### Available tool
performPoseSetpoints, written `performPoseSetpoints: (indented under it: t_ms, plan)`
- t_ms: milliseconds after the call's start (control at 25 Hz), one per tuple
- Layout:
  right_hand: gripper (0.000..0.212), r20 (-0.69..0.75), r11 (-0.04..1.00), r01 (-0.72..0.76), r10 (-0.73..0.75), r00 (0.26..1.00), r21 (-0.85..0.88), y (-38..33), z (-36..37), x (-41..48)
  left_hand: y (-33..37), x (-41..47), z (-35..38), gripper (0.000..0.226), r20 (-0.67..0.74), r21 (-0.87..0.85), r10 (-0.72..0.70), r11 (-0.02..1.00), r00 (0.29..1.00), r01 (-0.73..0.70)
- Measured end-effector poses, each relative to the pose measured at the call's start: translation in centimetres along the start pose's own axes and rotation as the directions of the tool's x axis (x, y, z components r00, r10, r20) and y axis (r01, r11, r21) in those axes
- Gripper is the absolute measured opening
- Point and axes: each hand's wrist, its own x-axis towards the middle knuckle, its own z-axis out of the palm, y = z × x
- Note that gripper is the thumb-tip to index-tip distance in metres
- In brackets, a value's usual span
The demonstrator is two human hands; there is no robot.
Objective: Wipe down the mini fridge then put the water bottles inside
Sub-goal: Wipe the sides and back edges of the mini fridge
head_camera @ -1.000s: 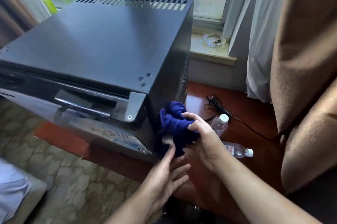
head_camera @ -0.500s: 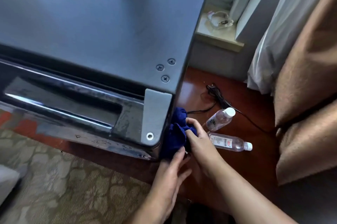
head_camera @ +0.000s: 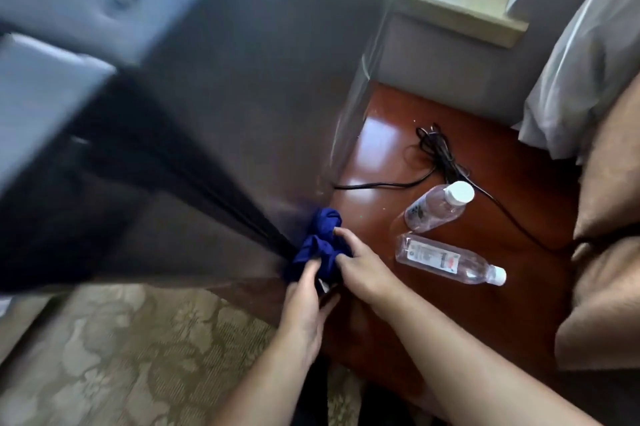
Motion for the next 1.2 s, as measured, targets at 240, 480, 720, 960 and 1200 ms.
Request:
performPoseSetpoints:
  t_ms: [240,480,720,960,1200]
  plan:
    - [0.055,-0.127,0.982,0.186,-0.189,0.974,-0.037,-2.1,-3.0,-0.8,-0.5,-1.3,4.6,0.044,0.088,-0.305,0.046,0.952,0.995,-0.017]
    - [0.053,-0.292,0.731,0.668,-0.676,0.677,-0.142,-11.2,-9.3,-6.3,5.6,-9.6,11.1,0.046,0.297,-0.431,0.366,0.876,0.882,-0.218]
    - [0.057,-0.237,0.734,0.653,-0.679,0.695,-0.189,-12.2,-11.2,-5.9,6.3,-10.7,13.1,0.036,0.299,-0.408,0.379,0.881,0.876,-0.242]
    - [0.055,0.020,0.949,0.218,-0.219,0.975,-0.230,-3.7,-6.3,0.3,1.0,-2.5,9.5,0.038,0.021,-0.306,0.043,0.952,0.999,-0.034]
    - [0.056,-0.154,0.955,0.197,-0.234,0.960,-0.221,-2.0,-5.9,2.1,-0.6,1.0,9.7,0.037,0.027,-0.366,-0.012,0.930,1.000,0.021]
